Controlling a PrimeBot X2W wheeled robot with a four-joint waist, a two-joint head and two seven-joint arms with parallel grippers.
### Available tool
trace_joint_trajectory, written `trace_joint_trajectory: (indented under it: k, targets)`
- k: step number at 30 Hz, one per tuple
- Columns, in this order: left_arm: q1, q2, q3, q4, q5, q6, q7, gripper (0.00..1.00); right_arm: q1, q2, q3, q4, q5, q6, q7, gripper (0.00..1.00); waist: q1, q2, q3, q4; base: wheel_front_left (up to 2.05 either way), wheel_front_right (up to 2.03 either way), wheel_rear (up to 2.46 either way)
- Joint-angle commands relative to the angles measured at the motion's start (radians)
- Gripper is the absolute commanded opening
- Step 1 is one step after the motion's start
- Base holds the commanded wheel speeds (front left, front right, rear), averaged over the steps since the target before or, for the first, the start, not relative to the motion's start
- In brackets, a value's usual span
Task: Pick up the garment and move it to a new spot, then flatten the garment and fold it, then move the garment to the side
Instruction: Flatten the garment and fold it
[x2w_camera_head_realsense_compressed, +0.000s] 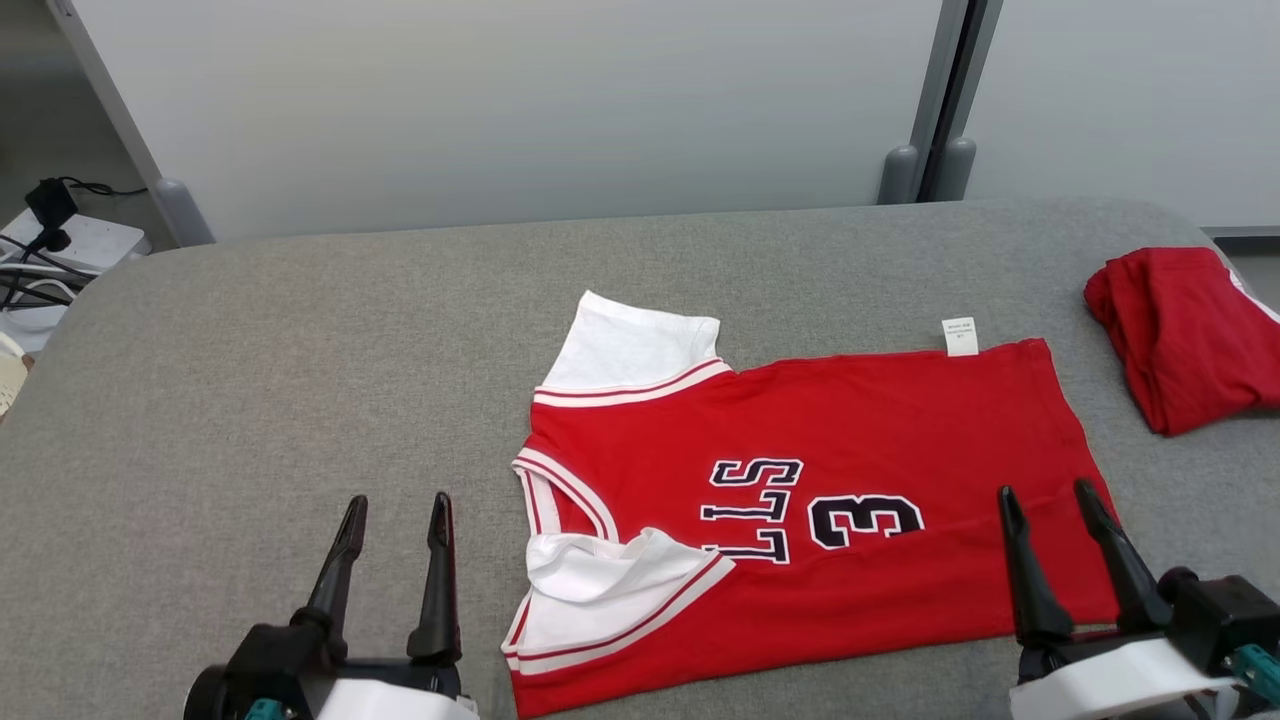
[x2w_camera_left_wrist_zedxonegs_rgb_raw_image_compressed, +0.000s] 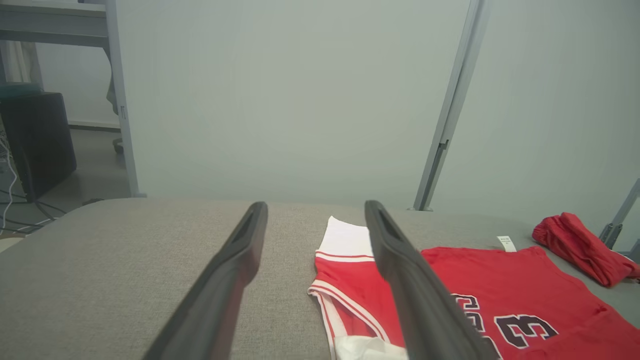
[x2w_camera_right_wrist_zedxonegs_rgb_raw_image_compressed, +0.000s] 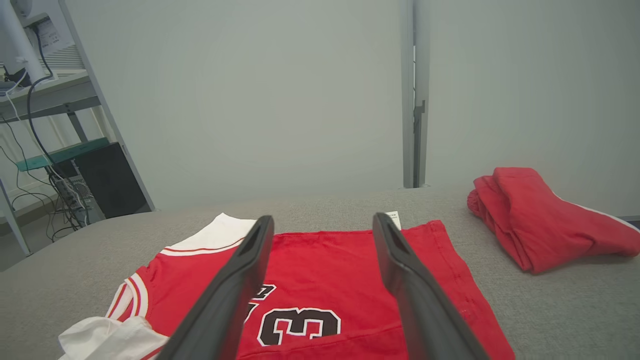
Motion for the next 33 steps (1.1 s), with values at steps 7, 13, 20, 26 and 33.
trace_joint_trajectory:
  k: [7,13,20,26,33]
  targets:
    - [0.023,-0.020,0.066,-0.012,0.060,-0.050,-0.010,1.00,0.045,0.008,-0.016,-0.068,-0.021,0.000,-0.013,1.00,0.0000,0.0000,-0.008,-0.007,0.00,0.00,0.00]
    - [0.017,-0.022,0.073,-0.001,0.067,-0.063,-0.010,1.00,0.042,0.008,-0.022,-0.069,-0.022,0.000,-0.013,1.00,0.0000,0.0000,-0.008,-0.015,0.00,0.00,0.00]
    - [-0.016,-0.023,0.063,0.025,0.033,-0.065,-0.010,1.00,0.026,0.004,-0.016,-0.066,-0.011,0.000,-0.013,1.00,0.0000,0.0000,0.021,-0.029,0.00,0.00,0.00]
    - [-0.129,-0.023,0.040,0.095,-0.002,-0.080,-0.010,1.00,-0.001,-0.001,-0.020,-0.073,0.012,0.000,-0.013,1.00,0.0000,0.0000,0.086,-0.039,0.00,0.00,0.00]
    - [-0.424,-0.023,0.002,0.313,-0.068,-0.130,0.027,1.00,-0.071,-0.011,-0.010,-0.084,0.023,0.000,-0.013,1.00,0.0000,0.0000,0.203,-0.058,0.00,0.00,0.00]
